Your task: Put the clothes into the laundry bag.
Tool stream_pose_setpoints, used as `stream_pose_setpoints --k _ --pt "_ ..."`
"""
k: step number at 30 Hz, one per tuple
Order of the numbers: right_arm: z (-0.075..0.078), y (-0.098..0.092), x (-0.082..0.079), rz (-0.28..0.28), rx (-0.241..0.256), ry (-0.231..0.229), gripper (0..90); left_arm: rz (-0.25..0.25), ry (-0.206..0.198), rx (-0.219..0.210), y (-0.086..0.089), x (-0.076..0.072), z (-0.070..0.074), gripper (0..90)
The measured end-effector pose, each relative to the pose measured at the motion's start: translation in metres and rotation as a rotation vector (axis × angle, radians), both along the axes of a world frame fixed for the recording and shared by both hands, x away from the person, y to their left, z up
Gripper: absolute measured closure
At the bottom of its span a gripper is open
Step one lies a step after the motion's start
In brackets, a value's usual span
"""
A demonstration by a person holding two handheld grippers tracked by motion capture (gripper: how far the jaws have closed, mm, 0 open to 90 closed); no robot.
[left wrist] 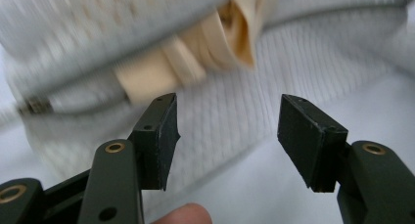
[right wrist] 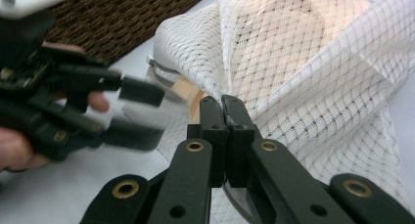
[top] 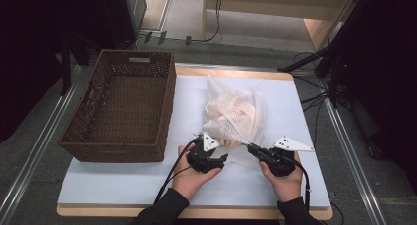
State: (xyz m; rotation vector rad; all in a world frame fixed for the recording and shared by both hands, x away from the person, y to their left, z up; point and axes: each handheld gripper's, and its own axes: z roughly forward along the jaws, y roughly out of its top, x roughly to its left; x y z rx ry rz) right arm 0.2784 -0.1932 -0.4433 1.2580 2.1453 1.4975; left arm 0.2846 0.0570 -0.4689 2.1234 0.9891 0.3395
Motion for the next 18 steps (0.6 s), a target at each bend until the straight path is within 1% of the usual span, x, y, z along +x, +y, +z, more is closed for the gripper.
stream_pose_setpoints --k 2,3,4,5,6,8,10,11,12,13,14,15,16,18 --pt "-0.001 0.001 0.0 0.001 -0.005 -0.001 89.6 -0.012 0.007 0.027 -0.001 -0.003 -0.005 39.4" --pt "-0.001 0.002 0.0 0.002 -0.004 -0.001 89.6 -0.014 -0.01 0.028 -0.002 -0.004 -0.007 38.1" --pt "-0.001 0.002 0.0 0.002 -0.004 -0.001 89.6 -0.003 -0.027 0.039 -0.003 -0.004 -0.009 38.1" --pt "-0.001 0.002 0.0 0.004 -0.006 -0.002 89.6 0.018 -0.042 0.058 -0.005 -0.004 -0.009 44.5" --pt "-0.001 0.002 0.0 0.004 -0.006 -0.002 89.6 0.038 -0.055 0.071 -0.006 -0.003 -0.009 44.5" --pt "-0.001 0.002 0.0 0.003 -0.007 -0.001 89.6 0.056 -0.06 0.08 -0.008 -0.002 -0.009 48.3" --pt "-0.002 0.002 0.0 0.003 -0.005 0.0 89.6 0.061 -0.067 0.084 -0.009 -0.002 -0.009 53.3" --pt "-0.002 0.002 0.0 0.003 -0.005 0.001 89.6 0.047 -0.069 0.089 -0.009 -0.002 -0.009 58.3" --pt "-0.002 0.002 -0.001 0.004 -0.005 0.0 89.6 0.041 -0.067 0.088 -0.01 -0.001 -0.008 70.5" --pt "-0.002 0.002 -0.001 0.004 -0.005 0.0 89.6 0.032 -0.062 0.086 -0.01 0.0 -0.008 70.5" --pt "-0.002 0.002 -0.001 0.006 -0.007 -0.002 89.6 0.023 -0.061 0.087 -0.011 0.001 -0.008 85.4" --pt "-0.002 0.002 -0.001 0.006 -0.007 -0.002 89.6 0.023 -0.059 0.083 -0.01 0.001 -0.008 85.4" --pt "-0.001 0.002 -0.002 0.008 -0.009 -0.003 89.6 0.025 -0.046 0.068 -0.009 0.003 -0.008 90.0" --pt "-0.001 0.002 -0.002 0.01 -0.009 -0.003 89.6 0.024 -0.03 0.041 -0.006 0.004 -0.008 90.0"
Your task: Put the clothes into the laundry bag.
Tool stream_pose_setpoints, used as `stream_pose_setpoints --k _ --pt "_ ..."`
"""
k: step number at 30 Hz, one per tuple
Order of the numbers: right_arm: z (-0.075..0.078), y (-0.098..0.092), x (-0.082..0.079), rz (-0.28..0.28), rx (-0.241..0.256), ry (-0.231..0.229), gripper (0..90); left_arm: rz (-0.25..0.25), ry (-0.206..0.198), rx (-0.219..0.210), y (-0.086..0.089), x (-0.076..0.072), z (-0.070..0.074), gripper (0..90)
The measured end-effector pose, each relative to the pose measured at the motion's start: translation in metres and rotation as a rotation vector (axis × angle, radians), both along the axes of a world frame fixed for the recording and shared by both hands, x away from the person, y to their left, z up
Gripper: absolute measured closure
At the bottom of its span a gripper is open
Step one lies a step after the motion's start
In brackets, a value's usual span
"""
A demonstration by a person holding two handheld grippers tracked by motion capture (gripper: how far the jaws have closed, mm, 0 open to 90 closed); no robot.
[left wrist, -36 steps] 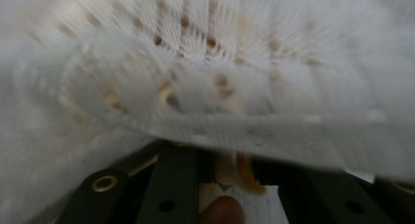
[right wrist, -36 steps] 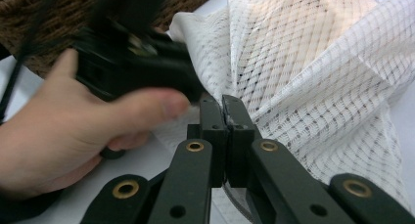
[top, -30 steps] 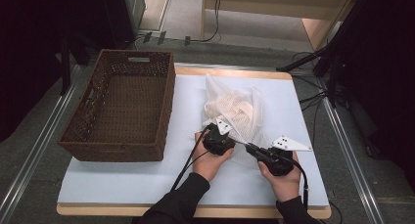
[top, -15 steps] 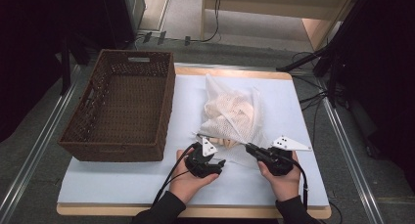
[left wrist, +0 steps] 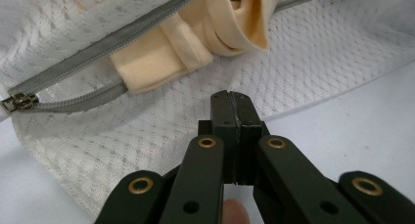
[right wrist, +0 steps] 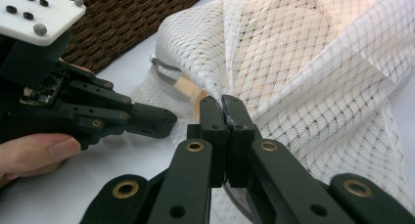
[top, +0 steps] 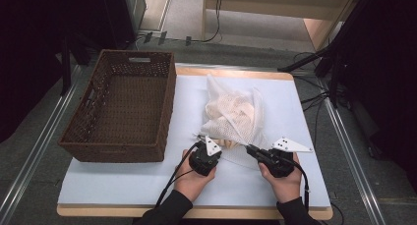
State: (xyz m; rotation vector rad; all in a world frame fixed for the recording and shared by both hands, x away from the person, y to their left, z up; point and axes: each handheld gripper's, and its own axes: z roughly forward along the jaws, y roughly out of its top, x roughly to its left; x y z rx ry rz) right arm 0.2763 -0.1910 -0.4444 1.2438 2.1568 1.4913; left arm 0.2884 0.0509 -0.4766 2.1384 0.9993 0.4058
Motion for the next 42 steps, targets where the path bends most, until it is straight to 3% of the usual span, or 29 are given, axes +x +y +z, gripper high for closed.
stream_pose_setpoints --k 2,5,8,14,17,20,23,26,33,37,40,42 --pt "0.0 0.0 0.0 0.001 0.001 -0.001 89.6 -0.021 0.016 -0.019 0.003 -0.003 0.001 90.0" --pt "-0.001 -0.001 0.001 0.002 0.003 0.001 89.6 -0.07 0.014 -0.004 0.006 -0.014 0.002 90.0" --pt "-0.003 -0.001 0.001 0.003 0.002 0.008 89.6 -0.101 0.033 -0.019 0.009 -0.025 0.002 90.0" --pt "-0.004 -0.002 -0.003 0.001 -0.007 0.01 89.6 -0.172 0.032 0.024 0.009 -0.05 0.004 90.0" --pt "-0.005 -0.002 -0.005 0.003 -0.011 0.012 89.6 -0.182 0.027 0.005 0.014 -0.059 0.005 90.0" --pt "-0.007 -0.001 -0.005 0.005 -0.014 0.015 89.6 -0.138 0.021 -0.072 0.021 -0.057 0.012 88.6" --pt "-0.006 -0.001 -0.005 0.006 -0.014 0.016 89.6 -0.095 -0.011 -0.123 0.02 -0.05 0.022 66.2" --pt "-0.006 -0.001 -0.005 0.006 -0.013 0.016 89.6 -0.053 -0.027 -0.096 0.013 -0.042 0.026 58.9" --pt "-0.007 0.0 -0.005 0.009 -0.012 0.013 89.6 0.053 0.038 -0.047 -0.006 -0.017 0.011 52.4" --pt "-0.006 -0.001 -0.005 0.006 -0.007 0.01 89.6 0.104 0.073 -0.065 -0.014 -0.002 0.006 56.8" --pt "-0.006 0.0 -0.005 0.009 -0.006 0.007 89.6 0.107 0.082 -0.092 -0.019 0.007 0.005 80.0" --pt "-0.006 0.0 -0.005 0.012 -0.008 0.006 89.6 0.092 0.072 -0.123 -0.024 0.01 0.008 83.1"
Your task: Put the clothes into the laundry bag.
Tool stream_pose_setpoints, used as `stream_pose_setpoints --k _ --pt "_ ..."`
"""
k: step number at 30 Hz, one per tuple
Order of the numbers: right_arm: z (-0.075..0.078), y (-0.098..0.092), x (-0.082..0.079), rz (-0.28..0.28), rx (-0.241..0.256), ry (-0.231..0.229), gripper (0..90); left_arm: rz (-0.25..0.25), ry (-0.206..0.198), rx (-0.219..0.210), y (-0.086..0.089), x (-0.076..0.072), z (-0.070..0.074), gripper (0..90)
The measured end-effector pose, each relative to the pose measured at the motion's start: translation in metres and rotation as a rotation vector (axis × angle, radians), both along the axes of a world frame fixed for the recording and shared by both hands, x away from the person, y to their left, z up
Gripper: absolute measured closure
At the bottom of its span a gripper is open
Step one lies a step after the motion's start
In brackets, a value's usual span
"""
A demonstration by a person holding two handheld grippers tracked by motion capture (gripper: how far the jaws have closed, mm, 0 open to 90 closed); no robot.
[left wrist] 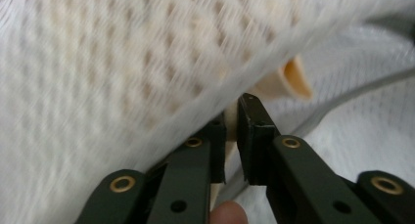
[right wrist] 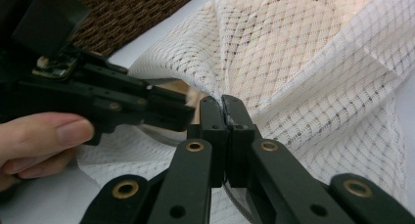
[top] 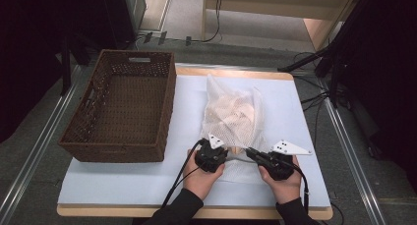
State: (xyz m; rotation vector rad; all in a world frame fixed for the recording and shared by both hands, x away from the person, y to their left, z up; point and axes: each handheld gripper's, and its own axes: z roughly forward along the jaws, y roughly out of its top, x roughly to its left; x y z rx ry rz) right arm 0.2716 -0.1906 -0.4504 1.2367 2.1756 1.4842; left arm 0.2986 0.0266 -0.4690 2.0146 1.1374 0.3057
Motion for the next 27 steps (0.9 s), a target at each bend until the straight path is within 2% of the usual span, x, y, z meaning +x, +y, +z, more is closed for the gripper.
stream_pose_setpoints --k 1,2,5,8,10,11,12,13,16,18,21,23,24,27 --pt "0.0 0.0 0.0 -0.001 0.0 0.002 89.6 -0.024 -0.006 -0.036 -0.003 0.001 0.002 83.3" --pt "0.0 0.001 0.0 0.0 0.001 0.002 89.7 -0.047 -0.015 -0.056 -0.008 0.001 0.004 83.2" --pt "0.001 0.001 0.0 -0.001 0.002 0.0 89.6 -0.06 -0.049 -0.029 -0.022 0.005 0.006 82.8" --pt "0.001 0.001 -0.001 0.002 0.001 0.001 89.7 0.047 -0.103 0.064 -0.025 0.016 0.003 83.0" --pt "0.001 0.001 -0.002 -0.001 0.002 0.001 89.7 0.116 -0.148 0.143 -0.022 0.023 -0.003 83.0" --pt "0.001 0.001 -0.002 -0.002 -0.001 -0.003 89.7 0.123 -0.124 0.138 -0.02 0.027 -0.007 81.9" --pt "0.001 0.001 -0.002 -0.002 -0.001 -0.003 89.7 0.111 -0.095 0.114 -0.017 0.029 -0.009 81.9" --pt "0.001 0.001 -0.001 -0.002 -0.003 -0.003 89.7 0.092 -0.095 0.096 -0.016 0.027 -0.008 80.0" --pt "0.0 -0.001 0.0 -0.006 -0.001 -0.001 89.7 0.032 -0.085 0.053 -0.011 0.019 -0.001 66.0" --pt "0.0 -0.001 0.001 -0.007 -0.001 0.001 89.7 0.003 -0.07 0.032 -0.009 0.012 0.003 60.9" --pt "0.001 -0.001 0.001 -0.01 0.001 0.0 89.7 -0.056 -0.032 0.034 -0.01 0.005 0.005 52.5" --pt "0.0 -0.001 0.001 -0.011 -0.001 -0.002 89.7 -0.075 -0.03 0.046 -0.014 0.002 0.005 47.6" --pt "0.0 0.0 0.001 -0.011 -0.004 -0.005 89.7 -0.074 -0.025 0.04 -0.016 0.002 0.005 41.5" --pt "0.0 0.001 0.001 -0.011 -0.005 -0.003 89.7 -0.063 -0.012 0.04 -0.024 0.007 0.0 38.0"
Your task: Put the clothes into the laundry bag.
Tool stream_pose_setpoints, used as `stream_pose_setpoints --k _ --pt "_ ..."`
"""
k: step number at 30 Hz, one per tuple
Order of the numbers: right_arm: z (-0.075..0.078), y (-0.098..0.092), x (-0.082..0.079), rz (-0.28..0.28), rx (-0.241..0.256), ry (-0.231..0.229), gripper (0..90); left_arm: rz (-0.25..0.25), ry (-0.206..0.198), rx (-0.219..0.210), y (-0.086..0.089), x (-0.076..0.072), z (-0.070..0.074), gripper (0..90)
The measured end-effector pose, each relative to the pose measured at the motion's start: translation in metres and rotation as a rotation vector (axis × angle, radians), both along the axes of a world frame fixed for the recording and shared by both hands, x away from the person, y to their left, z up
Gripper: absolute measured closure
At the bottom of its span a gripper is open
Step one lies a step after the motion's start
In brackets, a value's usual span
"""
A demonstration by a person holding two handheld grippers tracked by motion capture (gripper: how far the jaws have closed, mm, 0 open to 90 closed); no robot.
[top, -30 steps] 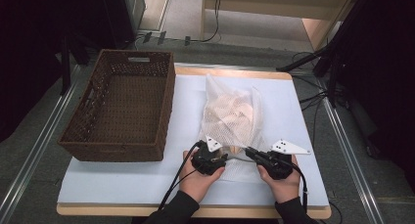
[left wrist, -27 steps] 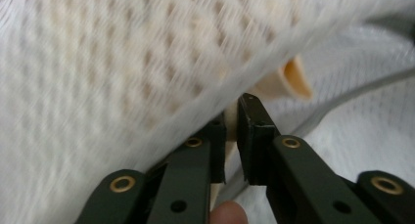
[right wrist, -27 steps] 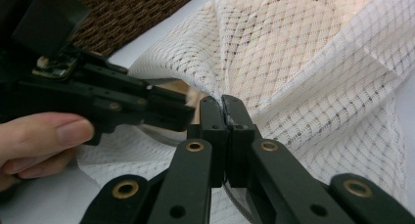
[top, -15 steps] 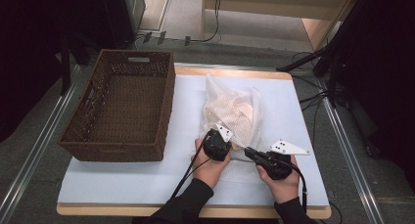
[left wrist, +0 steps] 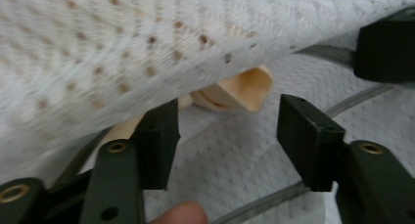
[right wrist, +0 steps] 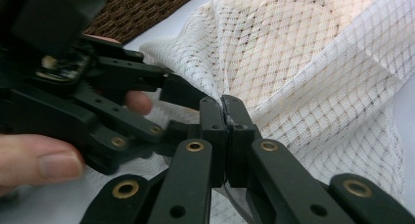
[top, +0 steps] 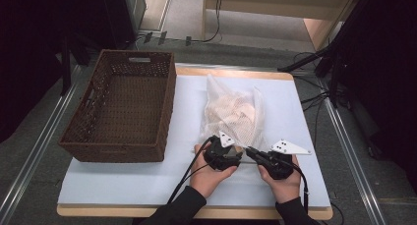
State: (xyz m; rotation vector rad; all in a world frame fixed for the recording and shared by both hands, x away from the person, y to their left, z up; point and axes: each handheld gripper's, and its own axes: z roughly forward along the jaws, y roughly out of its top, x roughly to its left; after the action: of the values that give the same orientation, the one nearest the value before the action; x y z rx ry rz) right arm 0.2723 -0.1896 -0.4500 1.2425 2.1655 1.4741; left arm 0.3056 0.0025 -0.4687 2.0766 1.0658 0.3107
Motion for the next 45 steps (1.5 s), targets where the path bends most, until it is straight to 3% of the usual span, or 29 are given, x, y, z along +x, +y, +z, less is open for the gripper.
stream_pose_setpoints --k 3,5,6,7,8,10,12,14,16,18,20,24,28,31,35,39,41,43,45 --pt "0.0 0.0 0.0 0.001 0.001 0.0 89.7 0.034 -0.01 0.032 -0.009 0.006 -0.007 45.4" --pt "-0.001 -0.001 0.0 0.002 0.003 0.0 89.7 0.057 -0.036 0.048 -0.012 0.009 -0.008 64.3" --pt "-0.001 -0.001 0.001 0.003 0.004 0.002 89.7 0.048 -0.019 0.016 -0.012 0.012 -0.008 76.7" --pt "-0.001 -0.001 0.001 0.002 0.005 0.004 89.6 0.053 -0.021 0.005 -0.012 0.014 -0.007 82.5" --pt "-0.001 -0.001 0.001 0.003 0.007 0.006 89.7 0.073 -0.05 0.004 -0.012 0.014 -0.005 85.2" --pt "-0.001 -0.001 0.0 0.006 0.006 0.002 89.7 0.126 -0.108 -0.016 -0.011 0.015 -0.001 85.4" --pt "0.0 -0.001 0.0 0.011 0.01 0.006 89.8 0.194 -0.138 -0.023 -0.009 0.018 -0.002 85.4" --pt "-0.001 0.0 -0.001 0.015 0.003 0.016 89.8 0.22 -0.118 -0.015 -0.008 0.025 -0.008 84.7" --pt "-0.001 0.0 -0.001 0.016 -0.006 0.017 89.8 0.187 -0.09 -0.018 -0.007 0.025 -0.008 83.3" --pt "-0.002 -0.001 -0.001 0.012 -0.007 0.023 89.8 0.127 -0.067 -0.021 -0.004 0.02 -0.004 75.0" --pt "-0.003 -0.003 0.0 0.008 -0.002 0.024 89.8 0.075 -0.081 0.0 0.004 0.011 -0.001 63.8" --pt "-0.003 -0.004 0.001 0.009 0.005 0.024 89.5 0.034 -0.104 -0.018 0.035 -0.01 0.009 56.3" --pt "-0.004 -0.005 -0.005 0.012 0.003 0.023 88.7 0.027 -0.165 0.001 0.067 -0.034 0.014 54.3" --pt "-0.009 -0.006 -0.008 0.009 0.0 0.026 85.9 0.032 -0.179 0.001 0.09 -0.047 0.013 52.3" --pt "-0.015 -0.001 -0.01 0.009 -0.021 0.037 81.0 0.073 -0.159 -0.005 0.114 -0.054 0.01 50.6" --pt "-0.021 0.006 -0.009 -0.011 -0.071 0.034 75.1 0.093 -0.158 -0.013 0.127 -0.057 0.01 49.9" --pt "-0.023 0.008 -0.009 -0.028 -0.096 0.031 67.8 0.095 -0.153 -0.009 0.131 -0.057 0.01 50.1" --pt "-0.023 0.009 -0.009 -0.04 -0.09 0.017 58.2 0.094 -0.15 -0.004 0.132 -0.056 0.009 50.9" --pt "-0.02 0.01 -0.009 -0.054 -0.093 -0.02 48.2 0.093 -0.152 -0.006 0.133 -0.056 0.008 50.9"
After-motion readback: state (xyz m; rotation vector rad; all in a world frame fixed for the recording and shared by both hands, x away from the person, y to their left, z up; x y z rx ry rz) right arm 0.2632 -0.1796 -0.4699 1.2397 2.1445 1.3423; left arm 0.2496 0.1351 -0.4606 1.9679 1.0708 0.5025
